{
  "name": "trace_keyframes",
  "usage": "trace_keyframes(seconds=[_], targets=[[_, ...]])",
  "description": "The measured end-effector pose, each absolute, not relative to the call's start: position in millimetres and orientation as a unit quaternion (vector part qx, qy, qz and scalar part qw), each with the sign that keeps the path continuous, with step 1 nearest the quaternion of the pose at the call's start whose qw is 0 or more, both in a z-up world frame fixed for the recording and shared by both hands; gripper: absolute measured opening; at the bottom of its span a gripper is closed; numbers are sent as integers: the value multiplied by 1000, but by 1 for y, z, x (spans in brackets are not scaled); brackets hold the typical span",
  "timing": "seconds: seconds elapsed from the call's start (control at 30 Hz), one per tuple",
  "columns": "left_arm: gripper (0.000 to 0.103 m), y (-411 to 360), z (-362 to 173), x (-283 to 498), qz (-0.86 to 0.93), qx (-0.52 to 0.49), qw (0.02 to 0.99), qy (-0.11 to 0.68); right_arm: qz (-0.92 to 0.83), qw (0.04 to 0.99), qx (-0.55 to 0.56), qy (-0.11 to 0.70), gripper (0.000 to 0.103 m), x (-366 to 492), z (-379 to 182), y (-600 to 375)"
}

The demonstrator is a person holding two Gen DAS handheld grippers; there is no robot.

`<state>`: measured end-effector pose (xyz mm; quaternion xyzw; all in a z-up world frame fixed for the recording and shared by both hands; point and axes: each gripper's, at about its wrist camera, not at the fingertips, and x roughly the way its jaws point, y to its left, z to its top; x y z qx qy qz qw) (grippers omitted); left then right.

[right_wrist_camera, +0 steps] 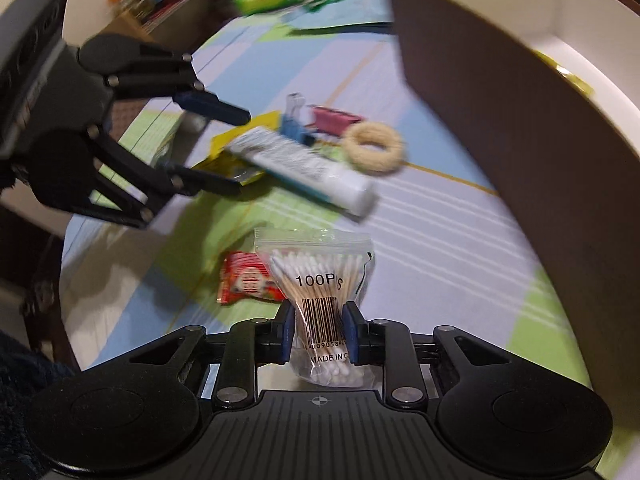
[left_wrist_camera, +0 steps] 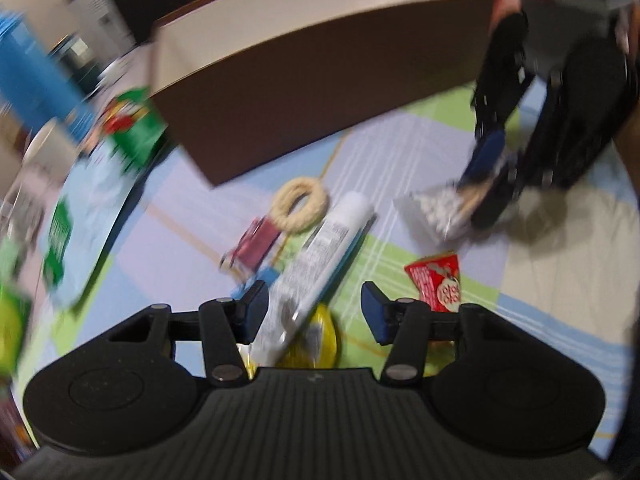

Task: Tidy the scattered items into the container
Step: 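Grasp the cotton-swab bag with the right gripper while the left gripper grasps the toothpaste tube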

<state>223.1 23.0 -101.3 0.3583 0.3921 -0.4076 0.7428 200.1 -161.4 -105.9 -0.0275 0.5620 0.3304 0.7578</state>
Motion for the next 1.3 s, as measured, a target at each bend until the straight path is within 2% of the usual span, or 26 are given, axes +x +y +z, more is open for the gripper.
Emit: trace_keyframes(seconds=[0.2,0.3,0.37,0.43,0.5,0.67,0.77,0.83,0.97,1.3], targets=[[47,-4,-129,244,-455,422,680,391,282,773,18,568,25,199,-102,-196],[53,-10,-137,255,-477,432,654,396,269,775,29,572,25,196,-102,-205],[54,-11,-138,262,-489,428,641,408,263,775,35,573,25,194,-103,-210],[36,-12,-139,268,-500,420,628,423,260,775,40,574,25,192,-104,-213],[28,-12,-138,266,-506,420,619,430,259,775,44,574,25,190,-104,-214],[27,-7,-133,237,-479,424,643,421,257,777,48,573,25,183,-101,-212],[24,7,-116,222,-466,370,680,429,258,779,50,569,25,177,-98,-211],[19,16,-105,217,-451,340,700,438,259,778,47,570,25,173,-94,-210],[18,33,-87,209,-412,296,729,460,261,777,30,572,25,165,-87,-203],[18,53,-61,179,-335,307,760,465,275,793,11,543,25,140,-58,-201]])
